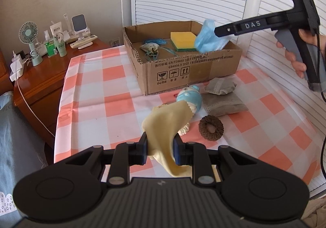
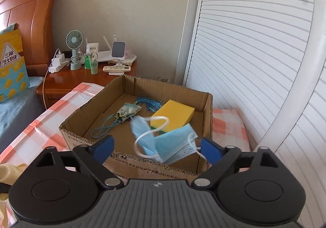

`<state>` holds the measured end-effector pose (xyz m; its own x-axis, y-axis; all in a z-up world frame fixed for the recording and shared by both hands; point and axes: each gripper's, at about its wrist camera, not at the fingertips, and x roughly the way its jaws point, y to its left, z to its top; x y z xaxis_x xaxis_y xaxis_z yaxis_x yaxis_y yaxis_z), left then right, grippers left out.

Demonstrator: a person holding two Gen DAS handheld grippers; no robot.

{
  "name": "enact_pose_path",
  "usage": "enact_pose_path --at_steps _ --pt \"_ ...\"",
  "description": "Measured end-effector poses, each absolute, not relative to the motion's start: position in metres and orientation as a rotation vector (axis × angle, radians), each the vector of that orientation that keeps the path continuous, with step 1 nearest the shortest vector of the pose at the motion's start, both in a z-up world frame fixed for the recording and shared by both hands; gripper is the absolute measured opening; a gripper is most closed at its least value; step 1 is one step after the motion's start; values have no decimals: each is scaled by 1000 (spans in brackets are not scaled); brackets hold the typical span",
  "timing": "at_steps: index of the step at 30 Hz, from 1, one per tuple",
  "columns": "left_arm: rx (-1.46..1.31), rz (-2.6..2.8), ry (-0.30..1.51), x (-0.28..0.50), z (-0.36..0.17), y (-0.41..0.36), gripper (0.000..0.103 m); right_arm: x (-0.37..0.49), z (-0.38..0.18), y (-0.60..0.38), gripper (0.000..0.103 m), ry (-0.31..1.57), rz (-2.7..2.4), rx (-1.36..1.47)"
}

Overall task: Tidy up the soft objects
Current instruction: 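Carry the blue mask into the box and open the right tool, then lower the yellow cloth into the box and open the left tool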

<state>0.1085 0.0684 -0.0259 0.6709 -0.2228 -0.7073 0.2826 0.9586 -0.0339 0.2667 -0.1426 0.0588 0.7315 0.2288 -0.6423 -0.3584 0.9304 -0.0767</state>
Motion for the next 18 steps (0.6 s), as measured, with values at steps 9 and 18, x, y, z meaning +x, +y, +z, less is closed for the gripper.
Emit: enact_pose_path --at_steps 9,18 --pt "110 -308 763 121 -14 59 23 244 60 -153 103 704 314 -114" --pt "129 -355 745 153 9 46 23 210 50 -163 103 733 283 -85"
